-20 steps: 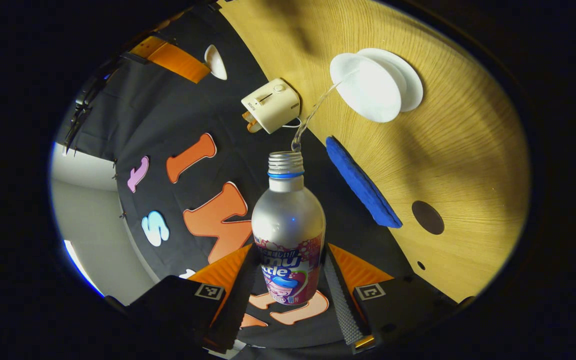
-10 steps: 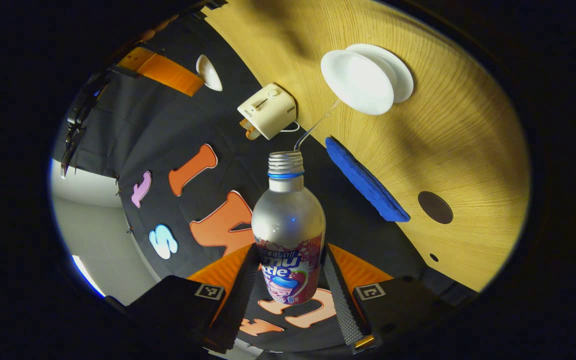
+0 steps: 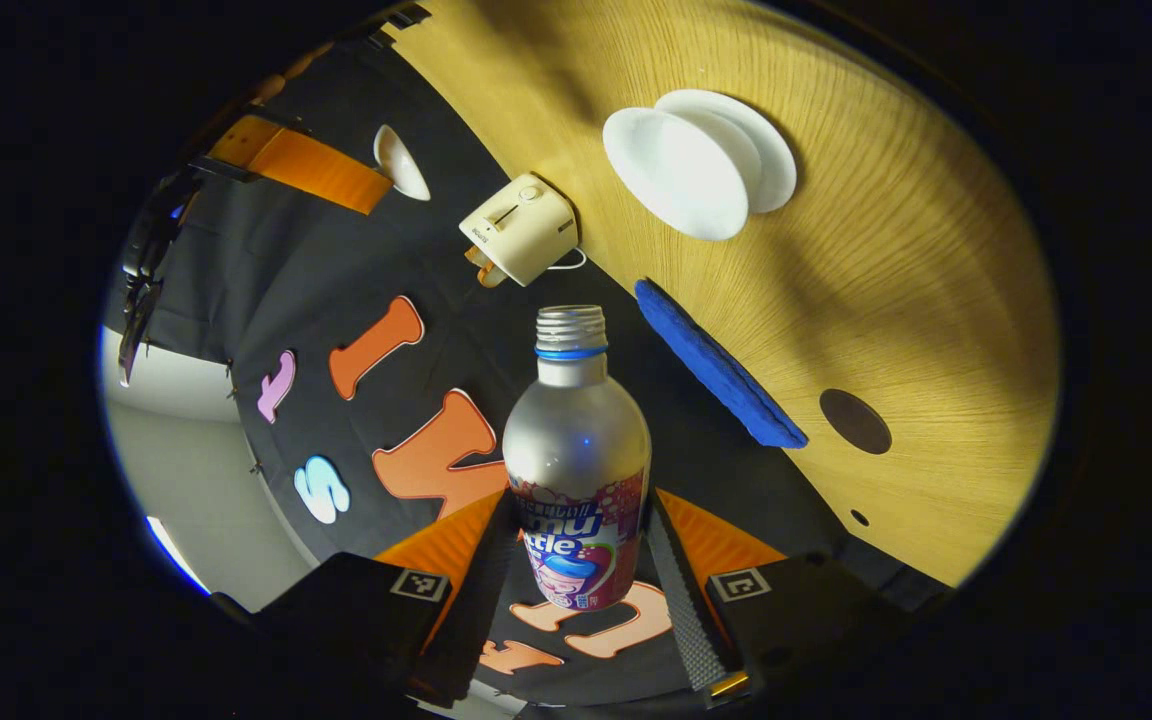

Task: Open the teacup lid with one hand, grasp the water bottle and pour water into the teacup with the other hand; after pouring, place the water bottle on the coaster and then close the teacup lid.

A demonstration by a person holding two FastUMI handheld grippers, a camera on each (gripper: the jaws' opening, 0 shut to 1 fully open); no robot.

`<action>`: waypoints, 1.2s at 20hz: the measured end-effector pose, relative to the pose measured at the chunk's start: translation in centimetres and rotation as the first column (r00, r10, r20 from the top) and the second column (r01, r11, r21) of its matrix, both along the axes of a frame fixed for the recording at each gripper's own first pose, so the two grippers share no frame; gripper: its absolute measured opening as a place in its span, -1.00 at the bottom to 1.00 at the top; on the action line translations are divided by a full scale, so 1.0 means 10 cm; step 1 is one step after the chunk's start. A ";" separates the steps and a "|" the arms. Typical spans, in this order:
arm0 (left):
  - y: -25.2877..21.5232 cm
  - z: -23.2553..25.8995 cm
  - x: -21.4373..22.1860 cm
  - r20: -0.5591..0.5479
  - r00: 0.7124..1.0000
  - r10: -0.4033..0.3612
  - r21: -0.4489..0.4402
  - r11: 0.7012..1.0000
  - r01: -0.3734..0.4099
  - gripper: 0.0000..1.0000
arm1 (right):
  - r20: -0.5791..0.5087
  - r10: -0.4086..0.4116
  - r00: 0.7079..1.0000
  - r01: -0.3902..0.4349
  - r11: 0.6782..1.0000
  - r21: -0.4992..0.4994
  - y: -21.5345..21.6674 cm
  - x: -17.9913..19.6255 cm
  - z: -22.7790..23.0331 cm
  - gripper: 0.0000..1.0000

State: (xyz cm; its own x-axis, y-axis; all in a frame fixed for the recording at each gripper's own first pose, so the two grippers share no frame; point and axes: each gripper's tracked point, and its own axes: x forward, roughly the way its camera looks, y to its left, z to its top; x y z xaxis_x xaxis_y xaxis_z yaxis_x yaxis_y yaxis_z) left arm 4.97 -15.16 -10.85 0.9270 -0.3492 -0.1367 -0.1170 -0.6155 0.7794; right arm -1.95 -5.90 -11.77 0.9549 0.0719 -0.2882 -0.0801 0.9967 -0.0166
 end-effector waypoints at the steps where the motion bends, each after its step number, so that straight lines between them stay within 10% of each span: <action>1: 0.00 -0.01 0.01 -0.001 1.000 -0.001 -0.001 1.000 0.001 0.60 | -0.004 0.003 1.000 -0.003 1.000 -0.004 0.00 0.00 -0.01 -0.53; 13: 0.07 0.25 0.05 0.007 1.000 0.008 -0.339 0.941 -0.005 0.59 | -0.011 0.050 0.999 -0.050 0.999 0.011 0.27 0.06 -0.03 -0.53; 19: 0.40 0.54 0.28 -0.052 0.995 0.089 -0.689 0.718 -0.100 0.51 | -0.014 0.069 0.998 -0.068 0.997 0.020 0.41 0.14 -0.01 -0.53; 24: 0.69 0.56 0.40 -0.139 0.985 0.107 -0.883 0.436 -0.172 0.58 | -0.012 0.086 0.996 -0.086 0.996 0.013 0.56 0.21 0.06 -0.53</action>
